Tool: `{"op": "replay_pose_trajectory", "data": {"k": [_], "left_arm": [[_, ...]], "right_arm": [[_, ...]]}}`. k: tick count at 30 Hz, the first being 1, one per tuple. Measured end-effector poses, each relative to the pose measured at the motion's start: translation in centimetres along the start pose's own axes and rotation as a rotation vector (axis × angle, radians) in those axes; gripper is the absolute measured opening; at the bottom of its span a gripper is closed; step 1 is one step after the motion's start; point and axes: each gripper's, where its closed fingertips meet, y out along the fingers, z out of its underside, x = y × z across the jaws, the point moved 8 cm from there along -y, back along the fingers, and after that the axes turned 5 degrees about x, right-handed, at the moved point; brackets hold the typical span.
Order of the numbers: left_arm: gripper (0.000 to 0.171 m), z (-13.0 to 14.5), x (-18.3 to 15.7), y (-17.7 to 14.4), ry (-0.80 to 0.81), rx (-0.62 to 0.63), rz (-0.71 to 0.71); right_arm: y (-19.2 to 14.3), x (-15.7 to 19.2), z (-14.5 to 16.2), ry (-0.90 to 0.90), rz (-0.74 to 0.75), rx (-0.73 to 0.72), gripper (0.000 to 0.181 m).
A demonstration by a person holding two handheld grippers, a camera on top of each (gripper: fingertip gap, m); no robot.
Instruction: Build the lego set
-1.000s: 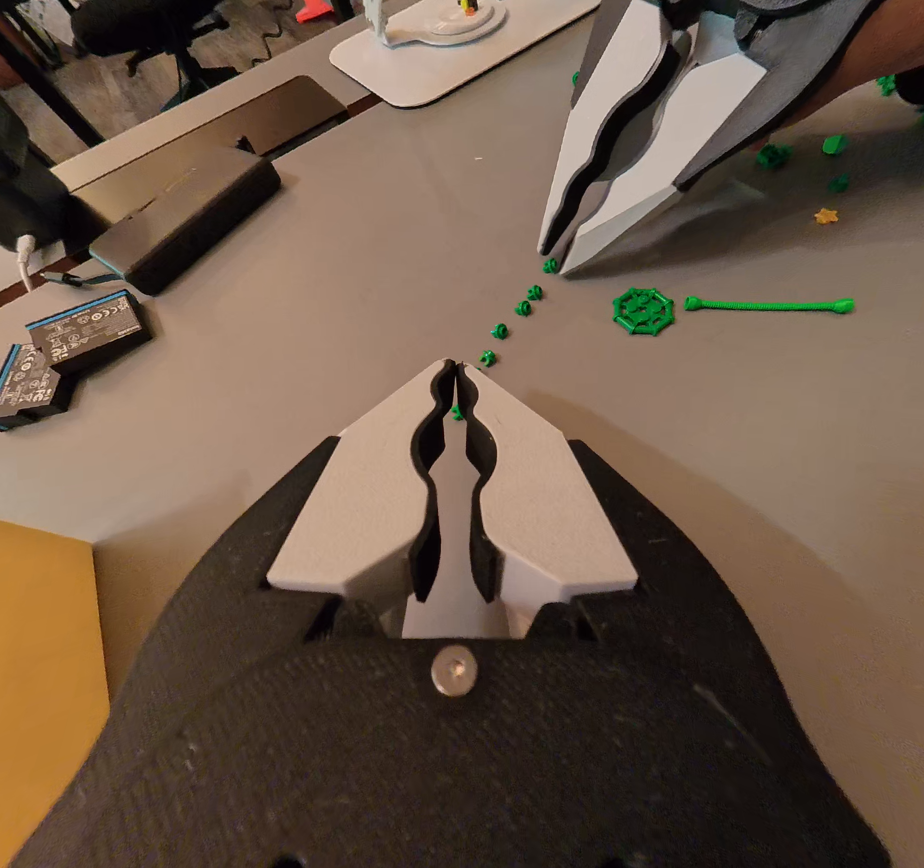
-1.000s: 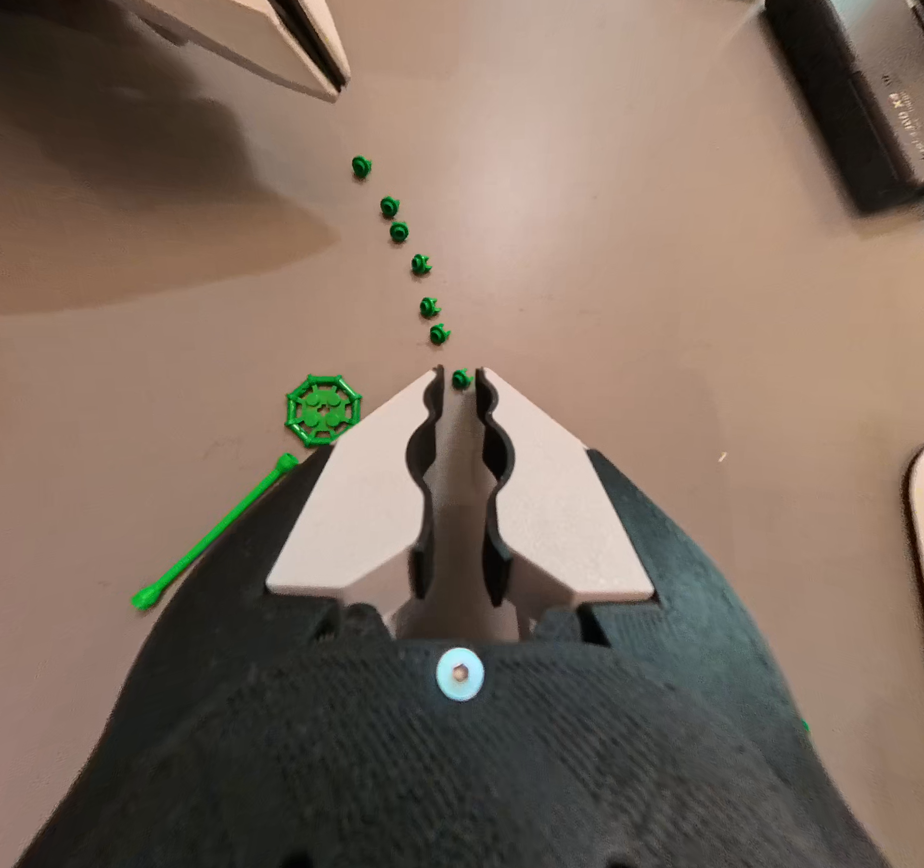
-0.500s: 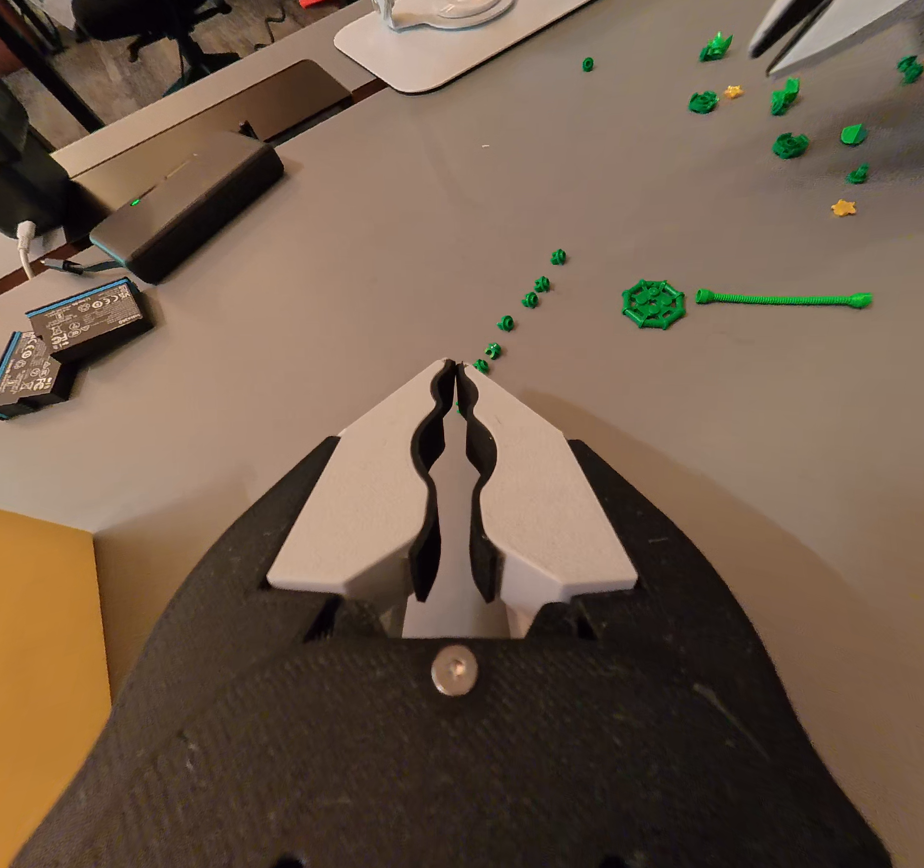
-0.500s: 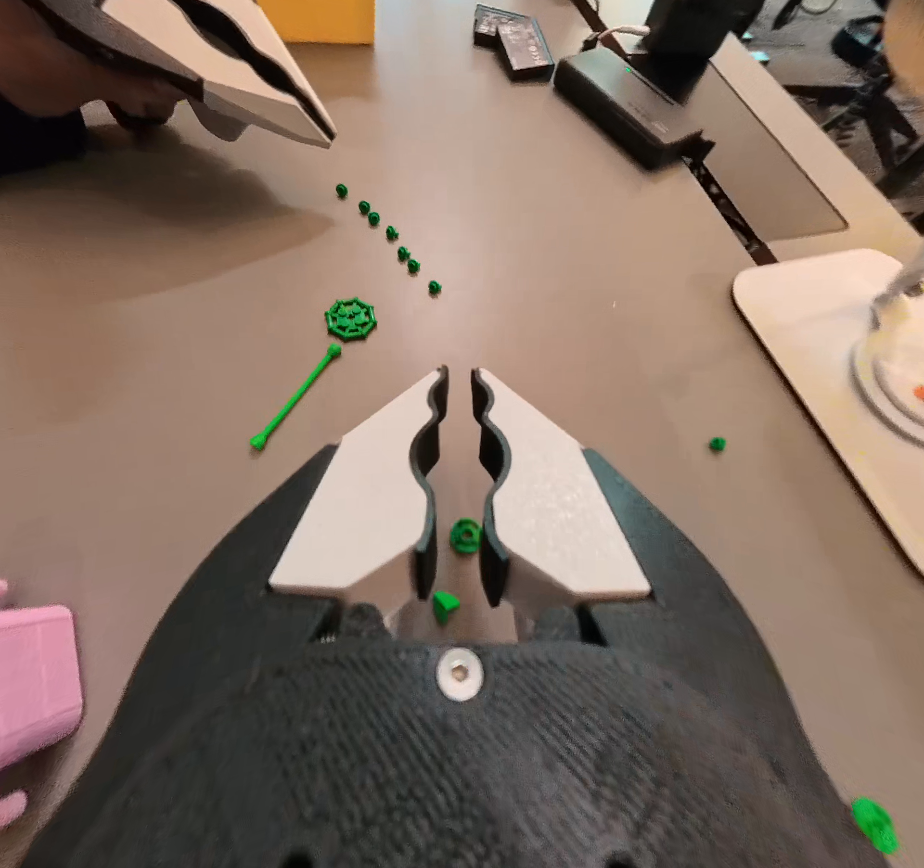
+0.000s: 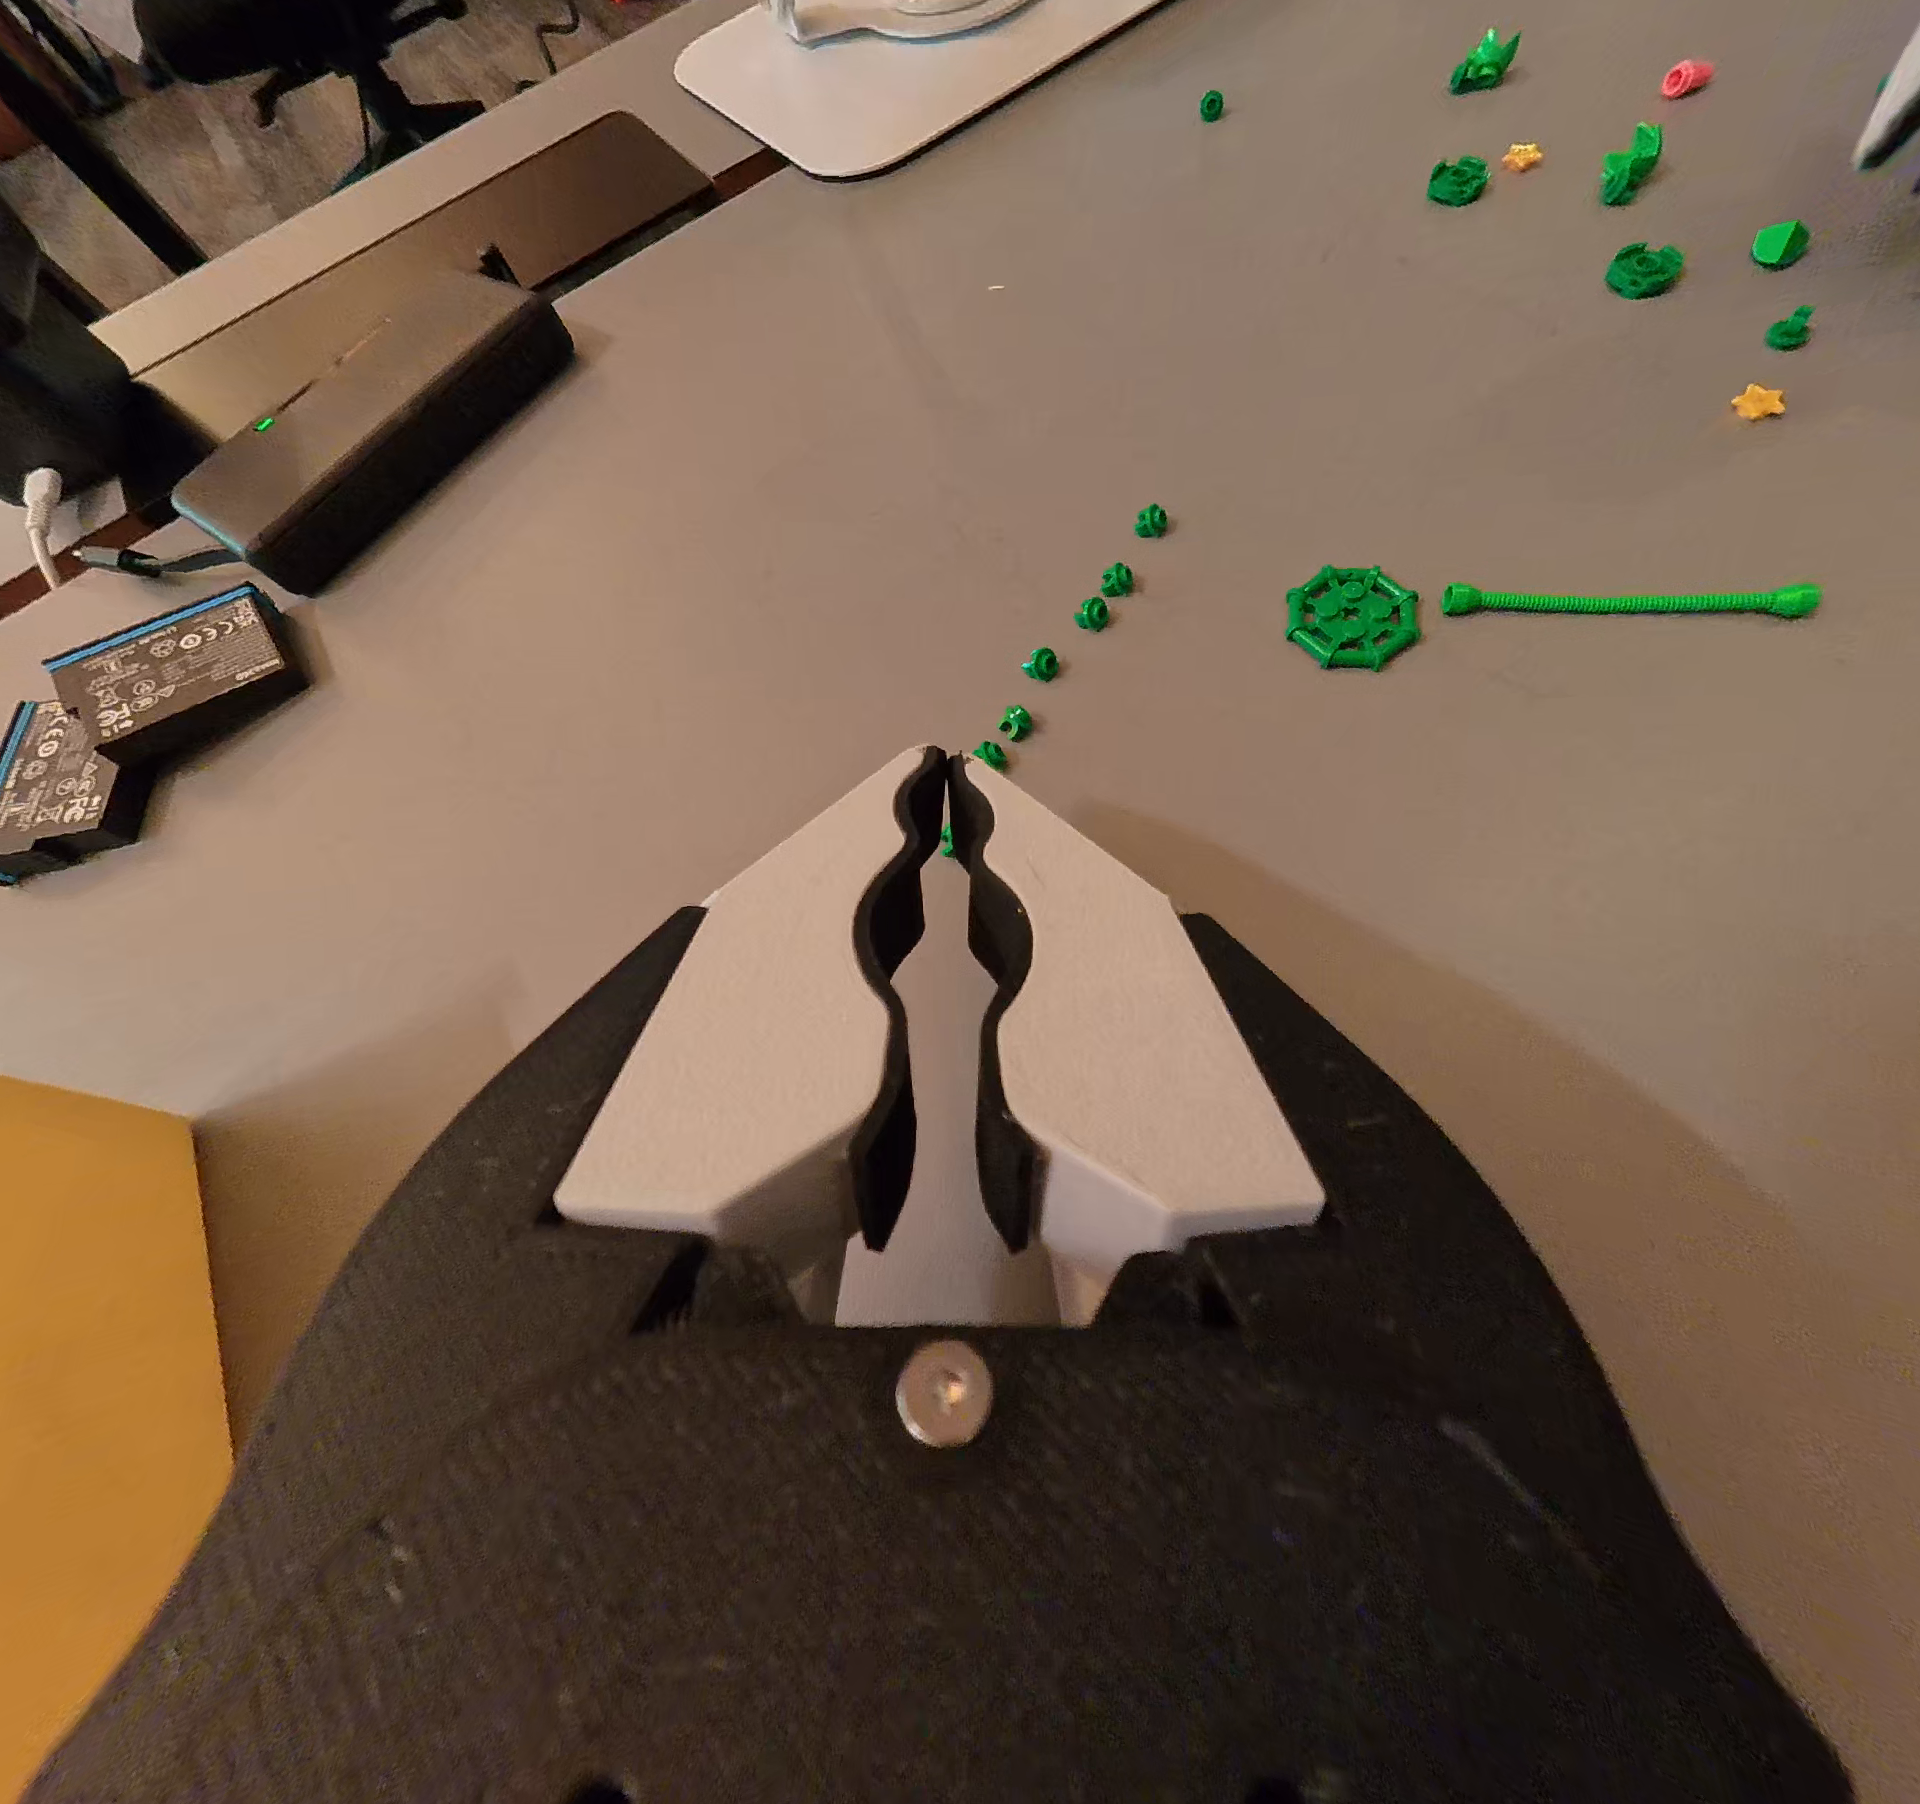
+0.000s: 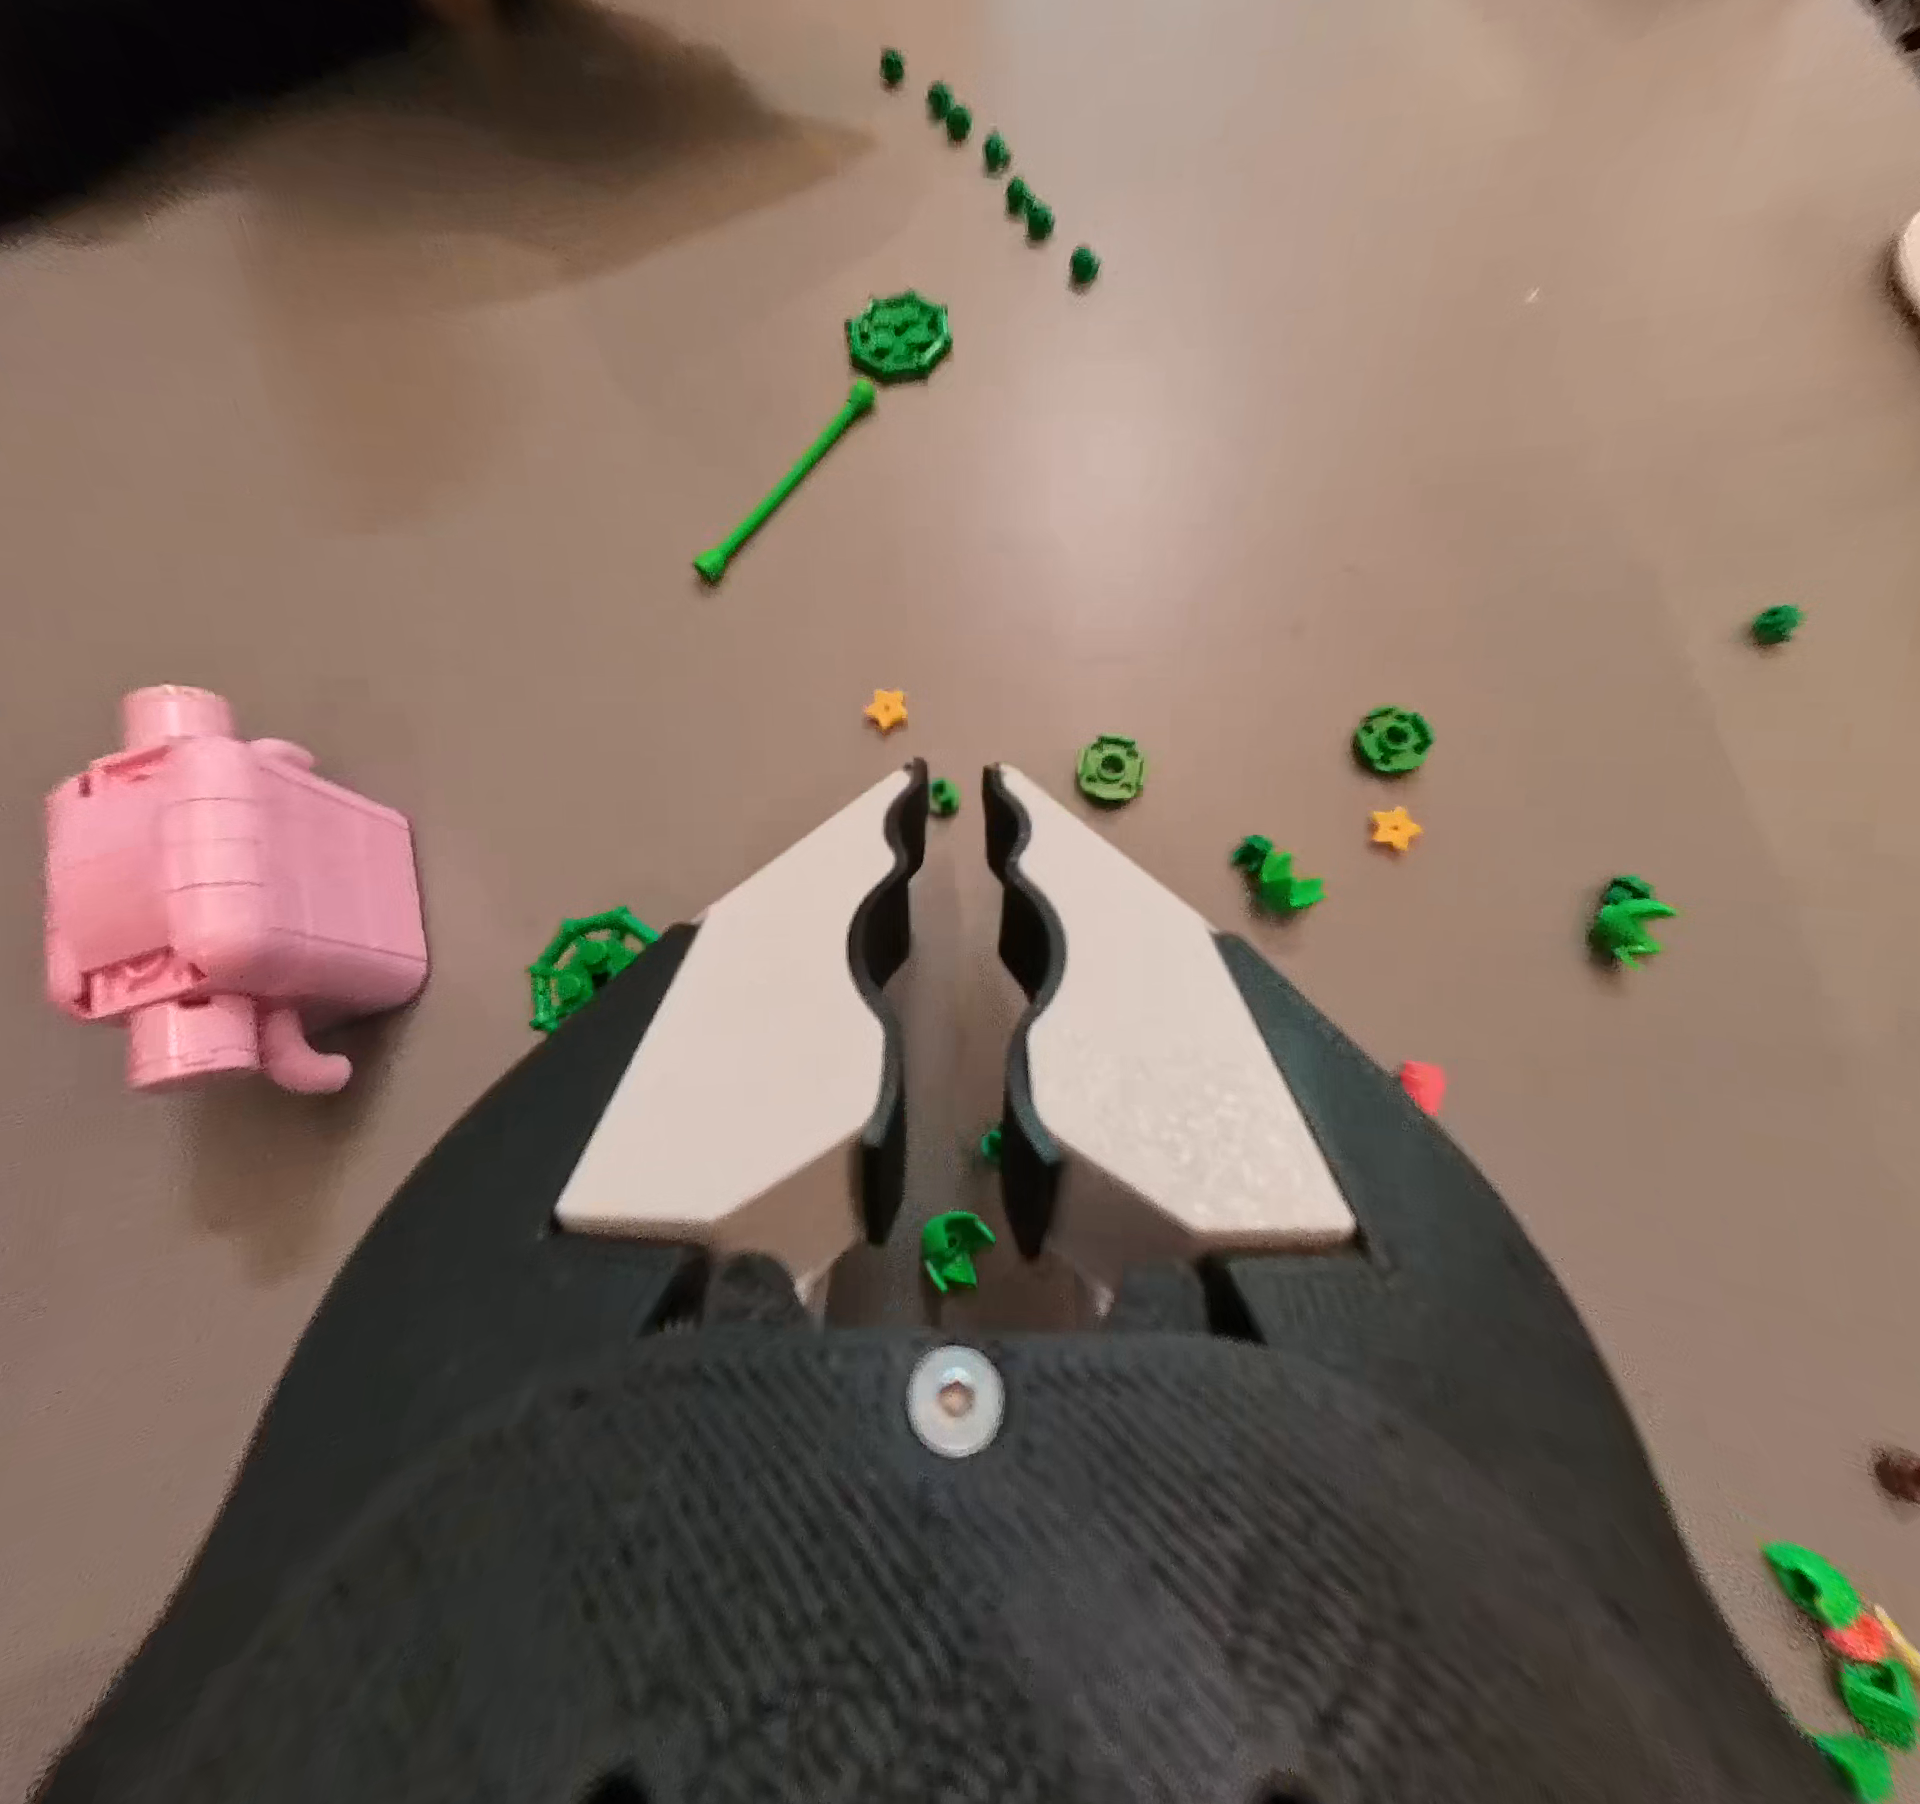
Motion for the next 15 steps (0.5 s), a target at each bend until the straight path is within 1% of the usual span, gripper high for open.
{"op": "replay_pose_trajectory", "data": {"k": [2, 4, 6, 8, 10, 11, 13, 15], "left_arm": [[0.0, 0.0, 0.0, 0.0, 0.005, 0.002, -0.001], [0.0, 0.0, -0.1, 0.0, 0.008, 0.0, -0.002], [0.0, 0.0, -0.1, 0.0, 0.007, -0.003, 0.0], [0.0, 0.0, -0.1, 0.0, 0.006, -0.003, 0.002], [0.0, 0.0, -0.1, 0.0, 0.008, 0.0, 0.002], [0.0, 0.0, -0.1, 0.0, 0.01, 0.002, 0.001], [0.0, 0.0, -0.2, 0.1, 0.015, 0.005, -0.003], [0.0, 0.0, -0.2, 0.1, 0.019, 0.009, -0.006]], "right_arm": [[-0.1, -0.3, 0.3, -0.025, 0.063, 0.056, 0.01], [-1.5, -1.0, 0.3, -0.023, 0.14, 0.042, 0.008], [-3.6, -1.8, 0.8, 0.017, 0.21, 0.021, 0.008], [-5.3, -2.5, 2.0, 0.035, 0.3, 0.046, 0.008], [-6.2, -2.8, 3.8, 0.024, 0.391, 0.092, 0.006], [-6.3, -2.7, 4.6, 0.02, 0.397, 0.111, 0.004], [-6.3, -2.1, 6.0, 0.031, 0.354, 0.131, 0.004], [-6.4, -1.6, 6.8, 0.042, 0.308, 0.115, 0.004]]}}
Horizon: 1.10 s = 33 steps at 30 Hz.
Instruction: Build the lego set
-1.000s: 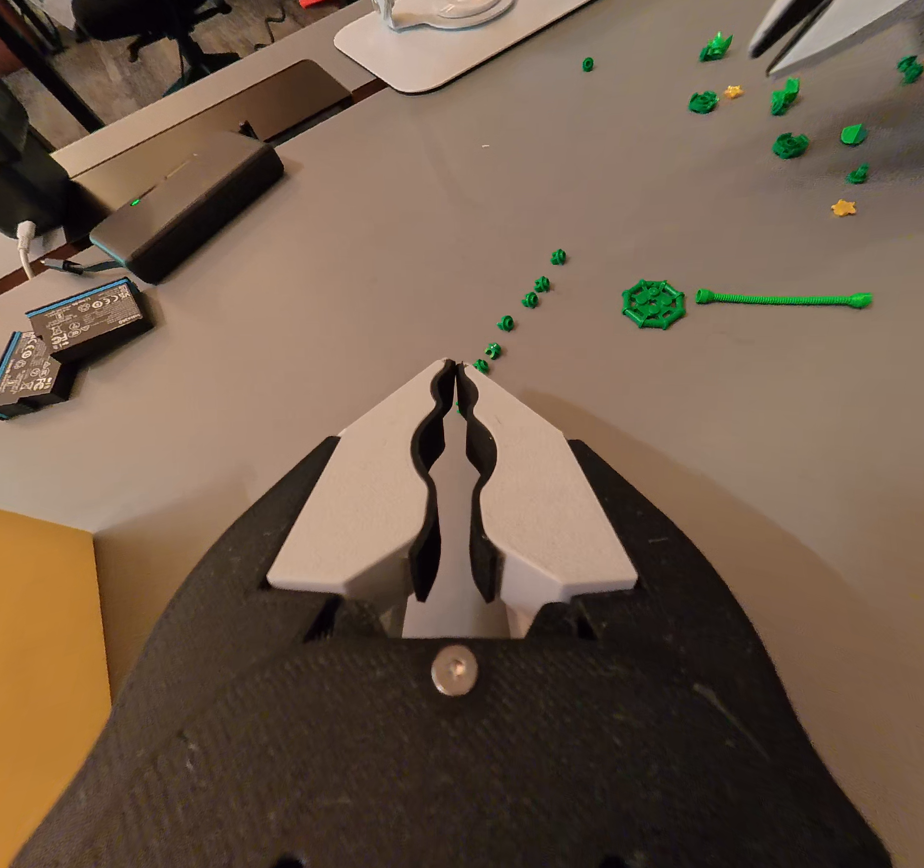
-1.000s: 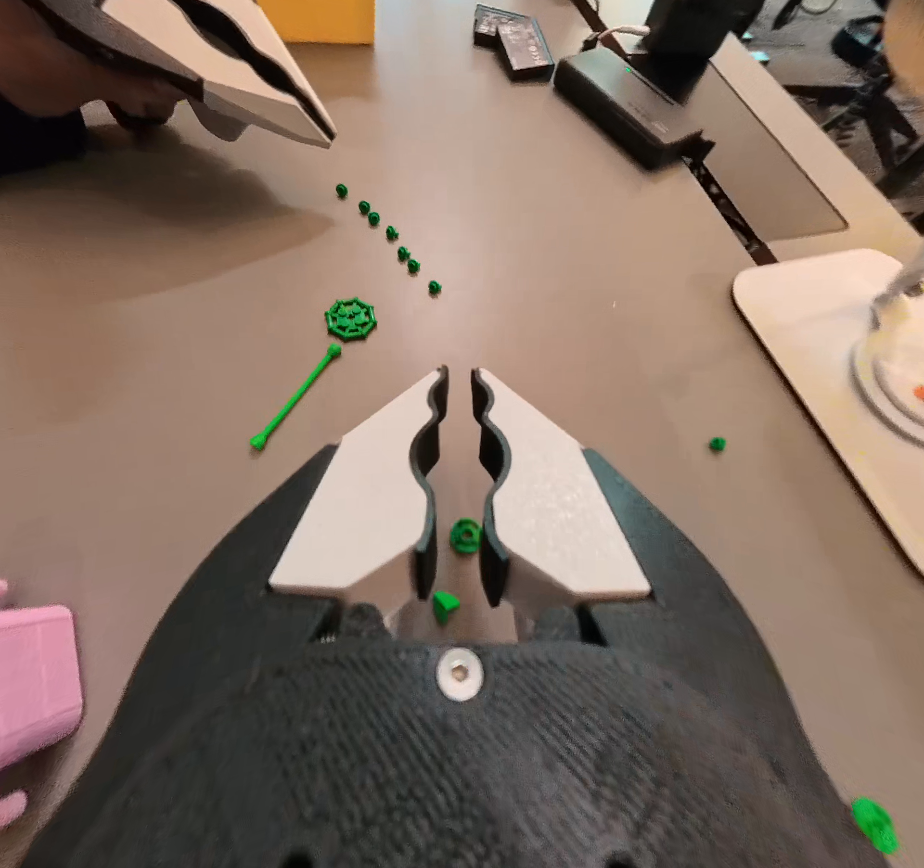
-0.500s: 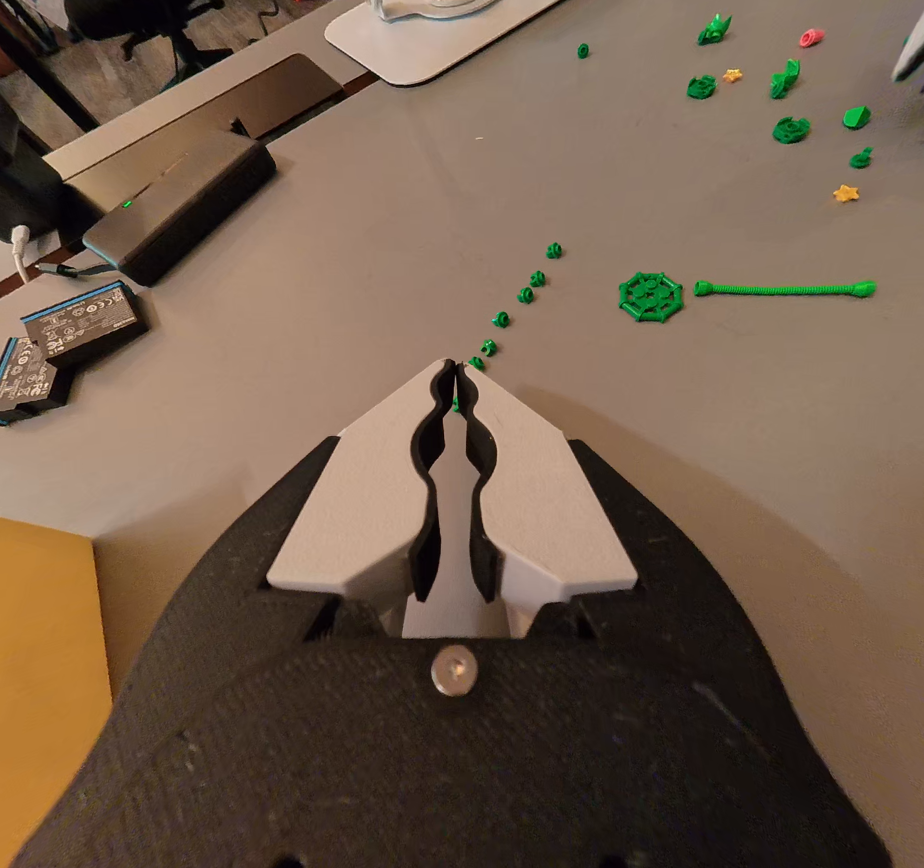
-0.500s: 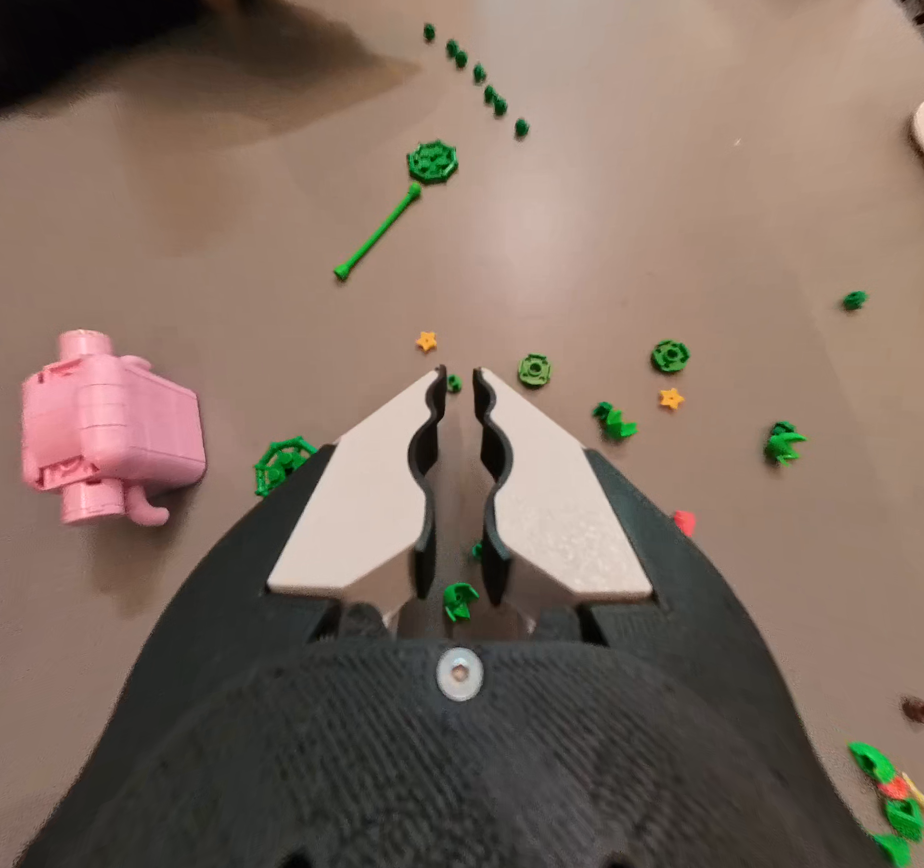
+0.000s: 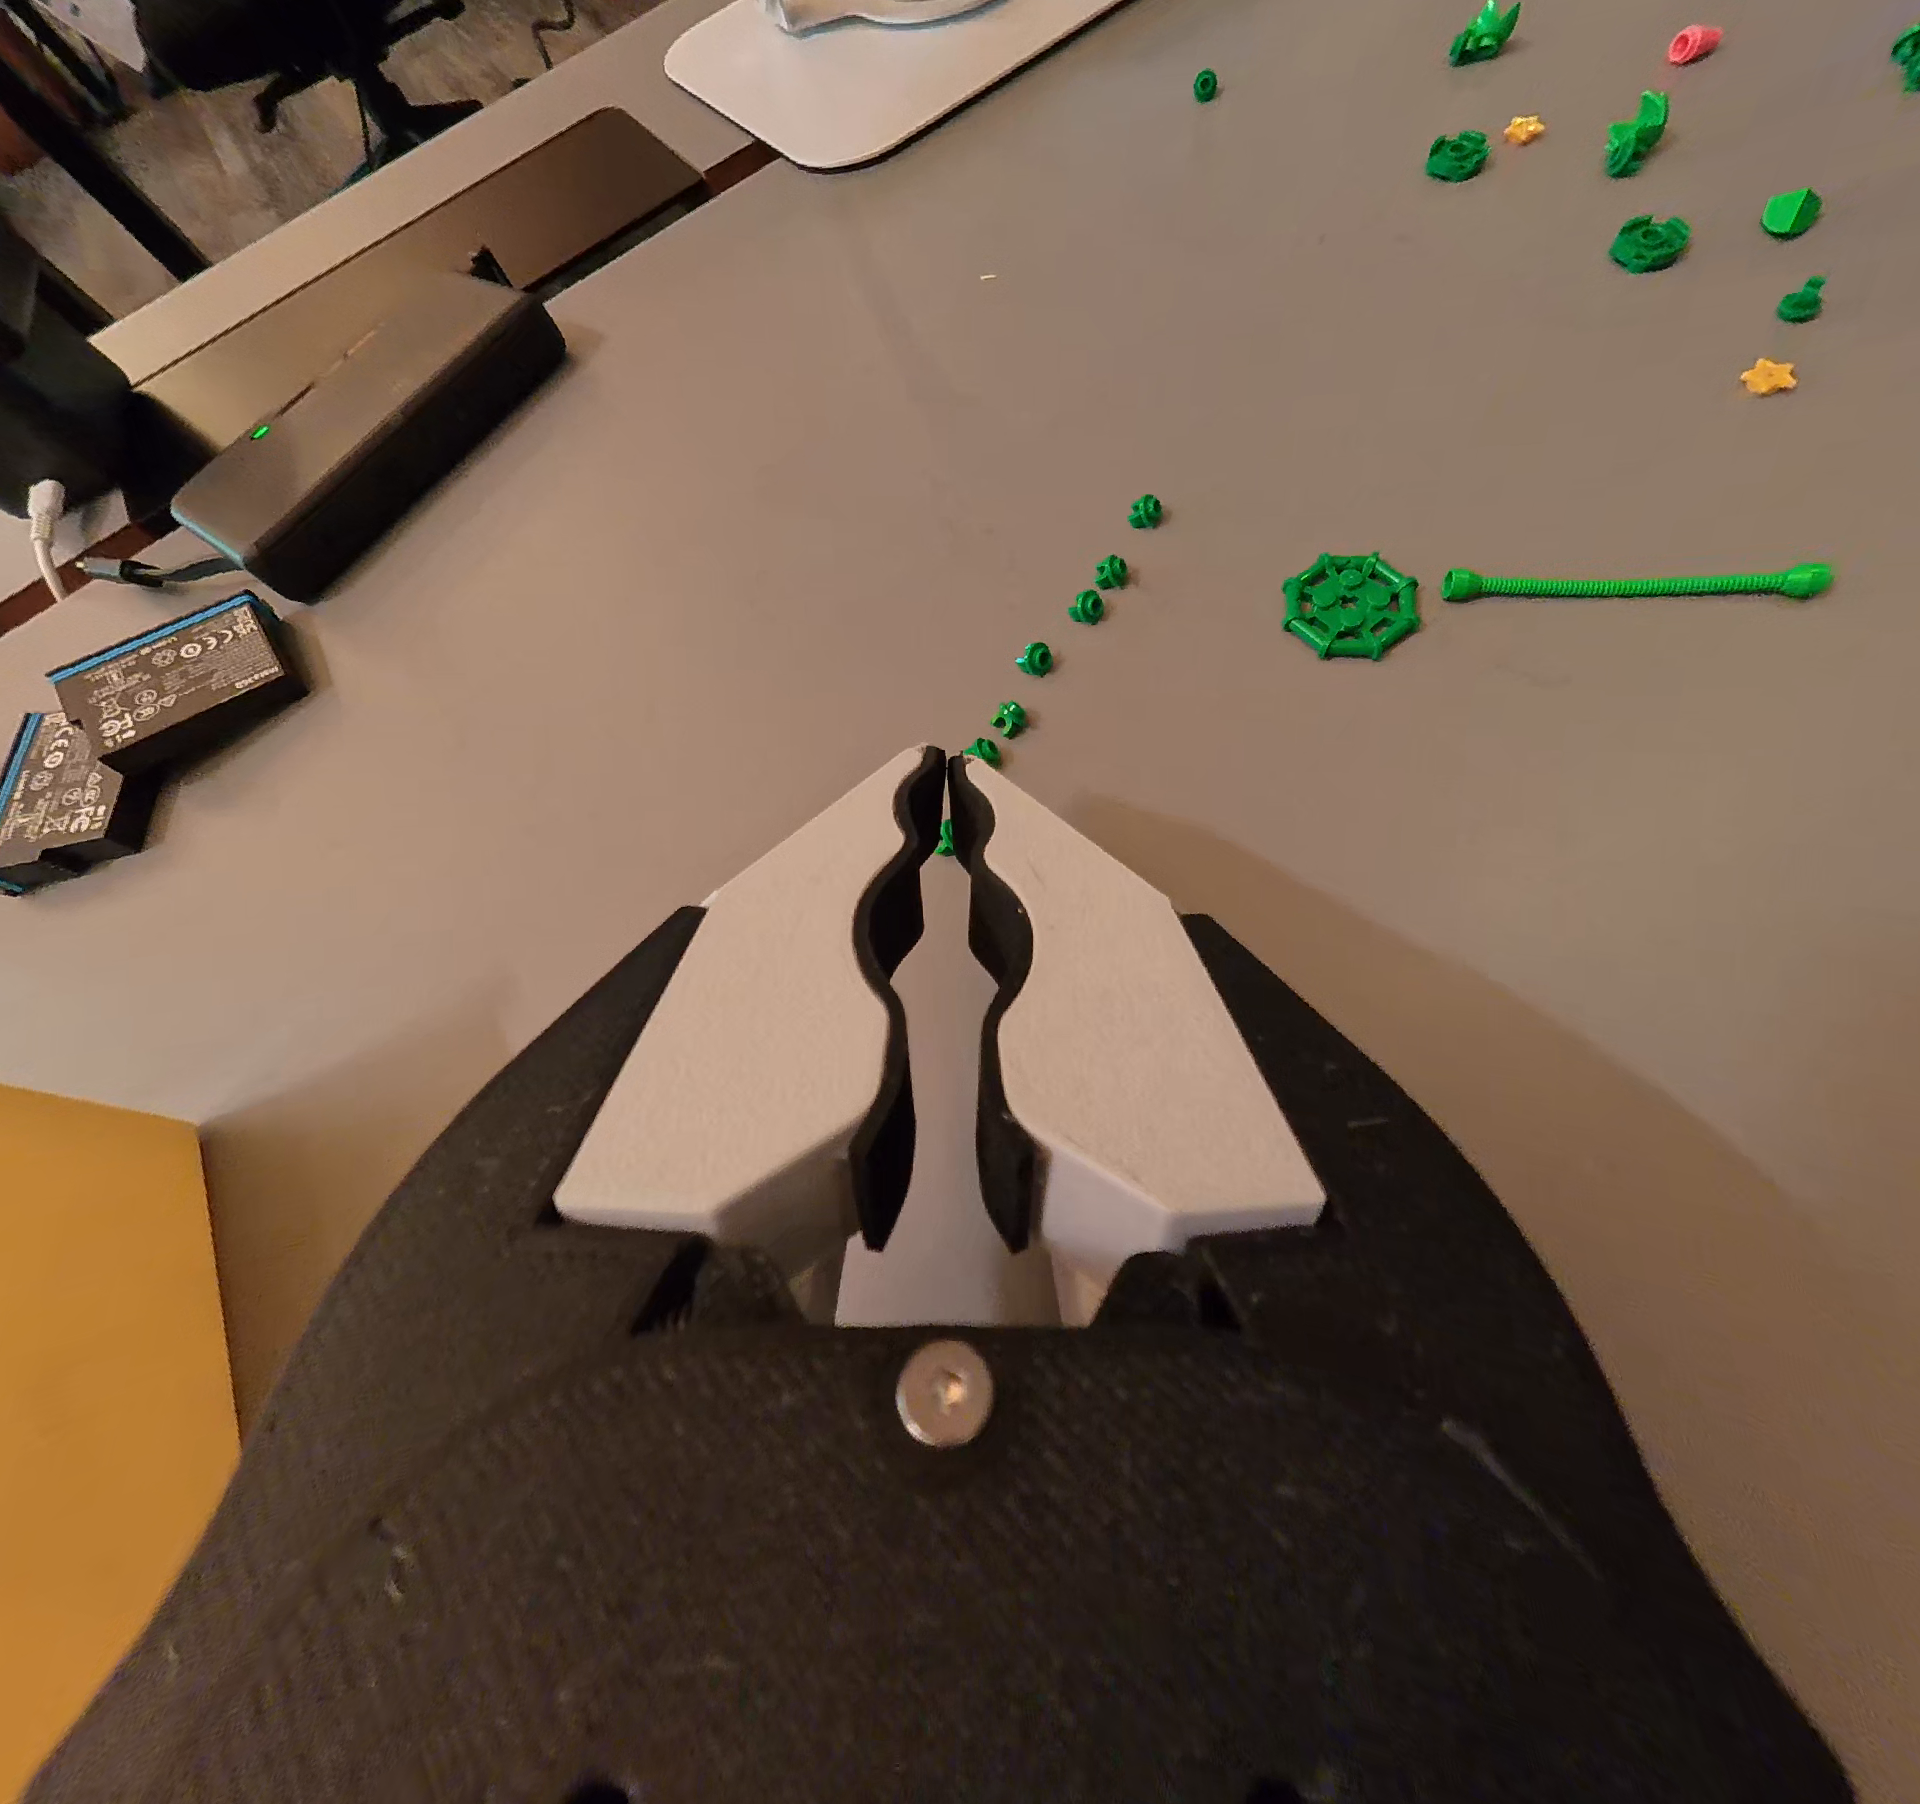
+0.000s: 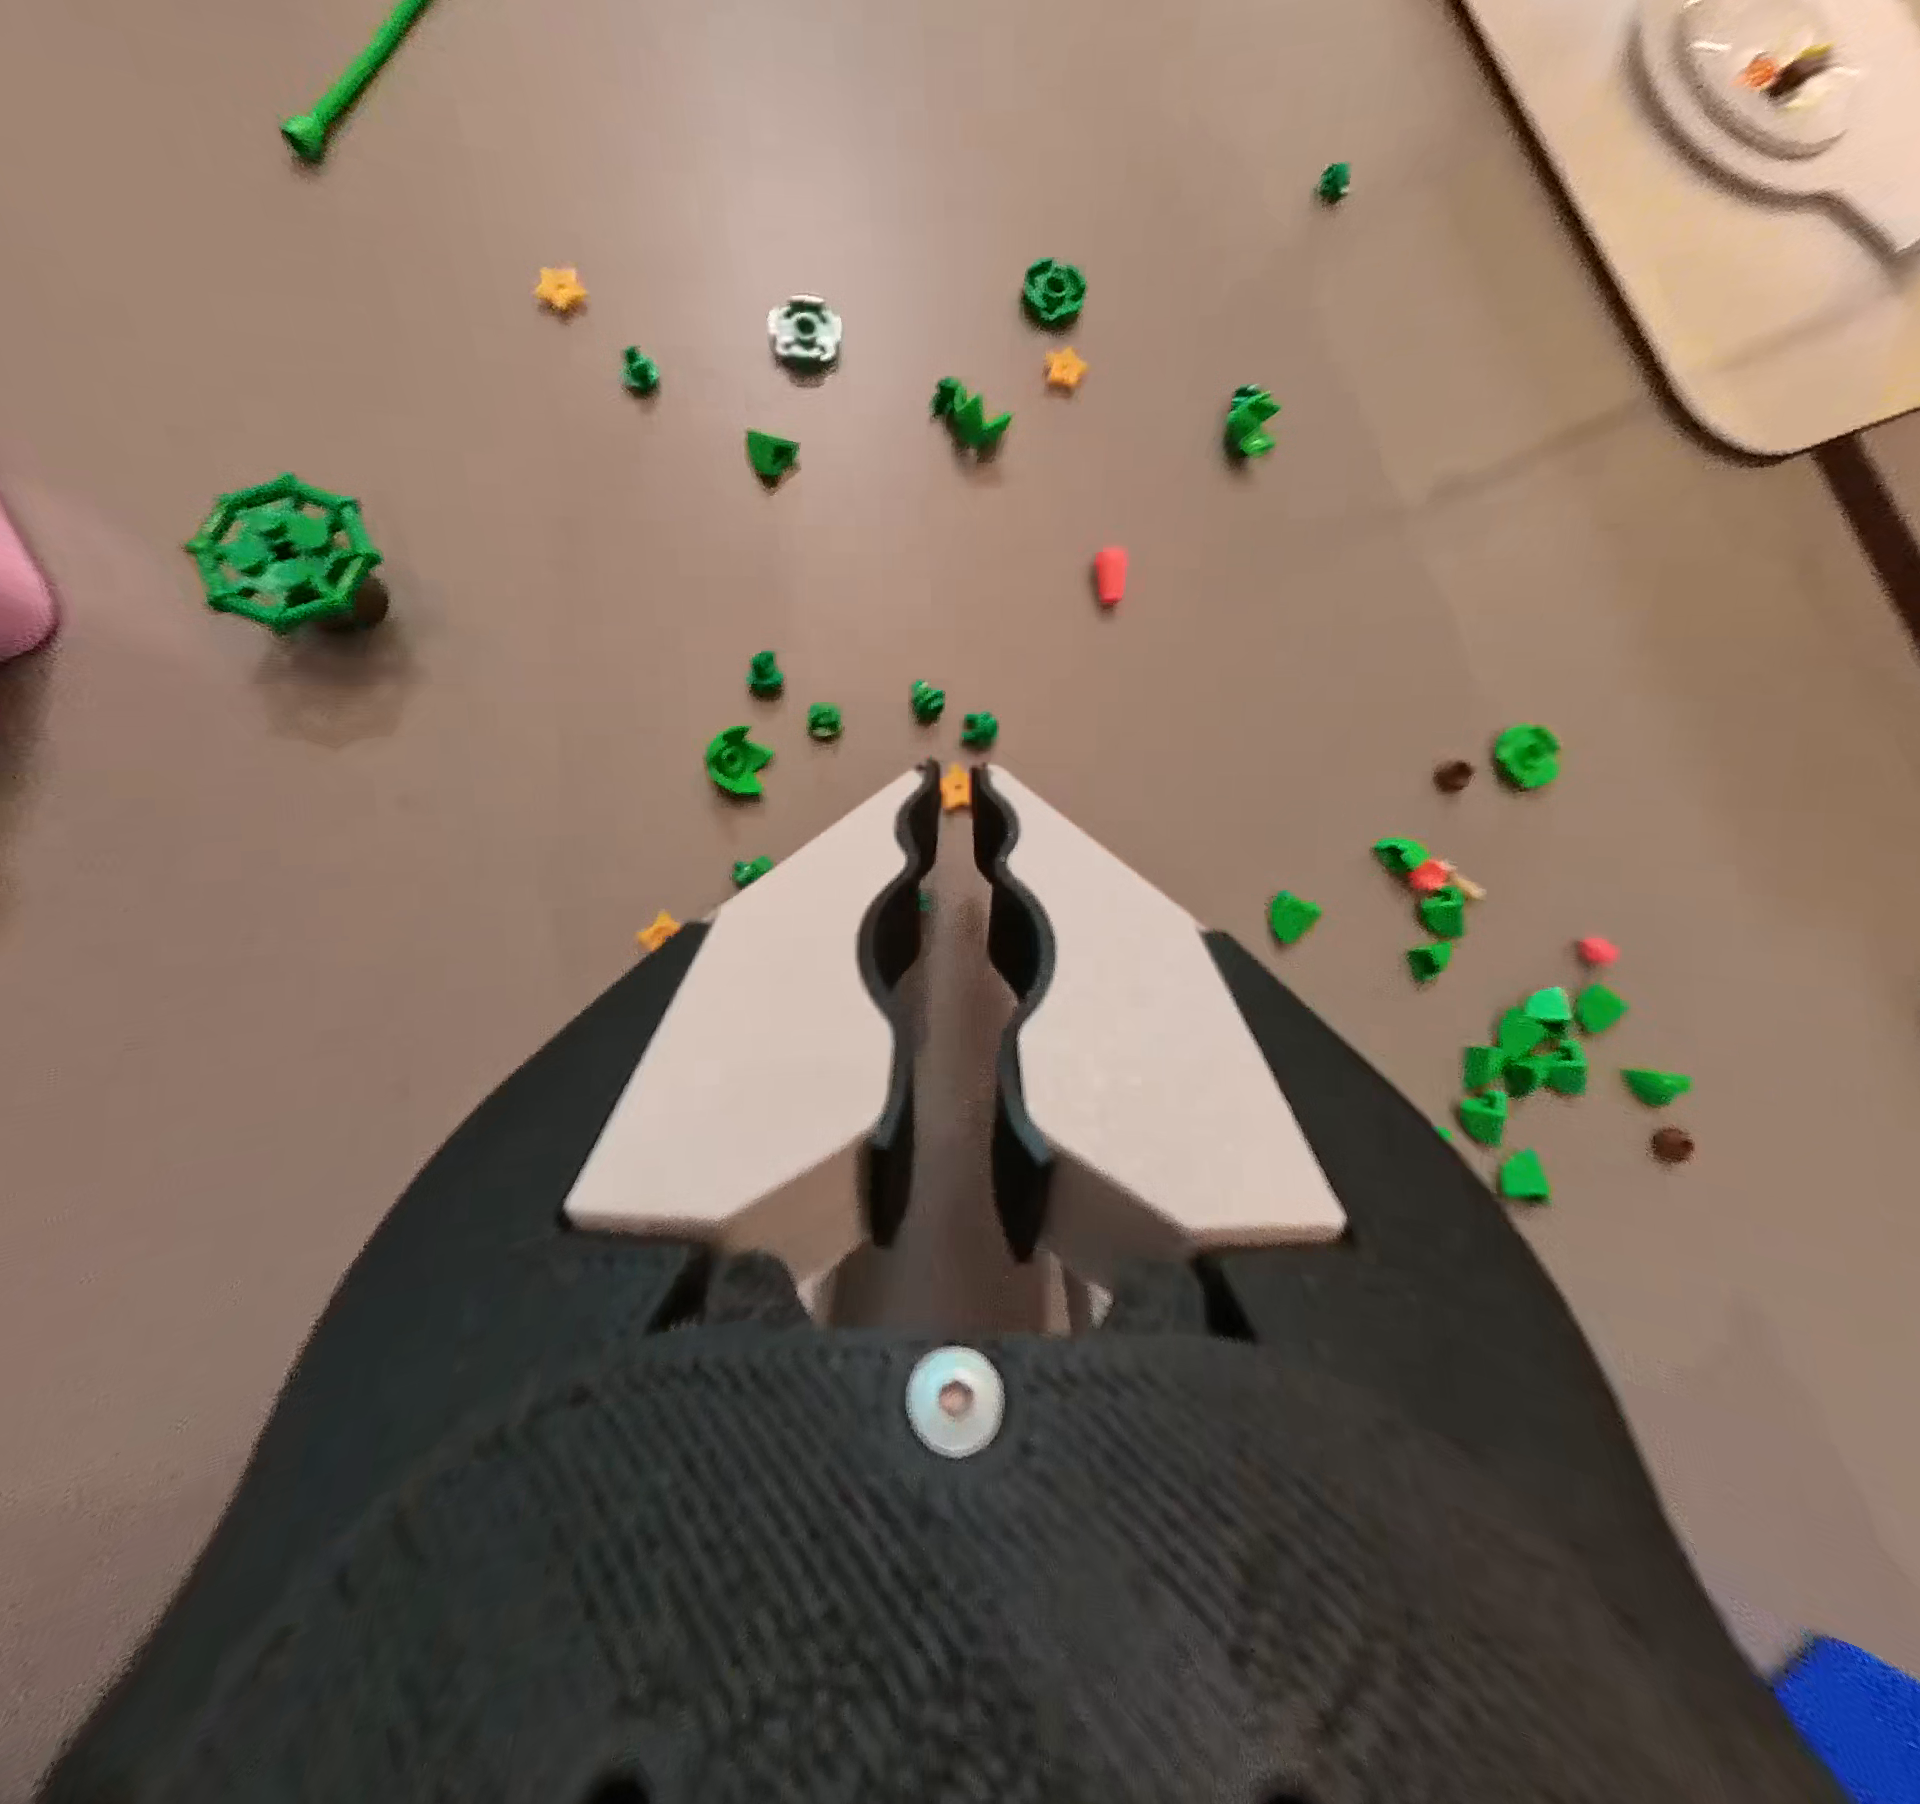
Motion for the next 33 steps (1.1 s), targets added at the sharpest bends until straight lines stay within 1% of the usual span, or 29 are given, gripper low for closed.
{"op": "replay_pose_trajectory", "data": {"k": [4, 7, 10, 12, 16, 20, 25, 33], "left_arm": [[0.0, 0.0, -0.1, 0.1, 0.007, 0.012, -0.004], [0.0, 0.1, -0.2, 0.2, 0.014, 0.019, -0.008], [0.0, 0.1, -0.2, 0.2, 0.019, 0.022, -0.009], [0.0, 0.1, -0.2, 0.2, 0.019, 0.021, -0.008], [0.0, 0.0, -0.2, 0.2, 0.016, 0.017, -0.006], [0.0, 0.1, -0.2, 0.2, 0.018, 0.02, -0.005], [0.0, 0.1, -0.3, 0.2, 0.02, 0.023, -0.006], [0.0, 0.1, -0.3, 0.2, 0.021, 0.024, -0.006]], "right_arm": [[-0.2, 0.8, -0.1, -0.004, -0.074, -0.049, 0.004], [0.4, 1.2, -0.3, -0.021, -0.089, -0.036, 0.004], [1.2, 1.9, -0.6, -0.033, -0.14, -0.043, 0.006], [1.6, 2.0, -0.4, -0.041, -0.127, -0.004, 0.008], [0.4, 1.4, 0.0, -0.019, -0.118, -0.023, 0.007], [-0.9, 1.2, 1.0, 0.027, -0.198, -0.031, 0.009], [-0.5, 1.9, 1.4, 0.022, -0.263, -0.003, 0.01], [0.0, 2.0, 1.6, 0.017, -0.264, 0.026, 0.008]]}}
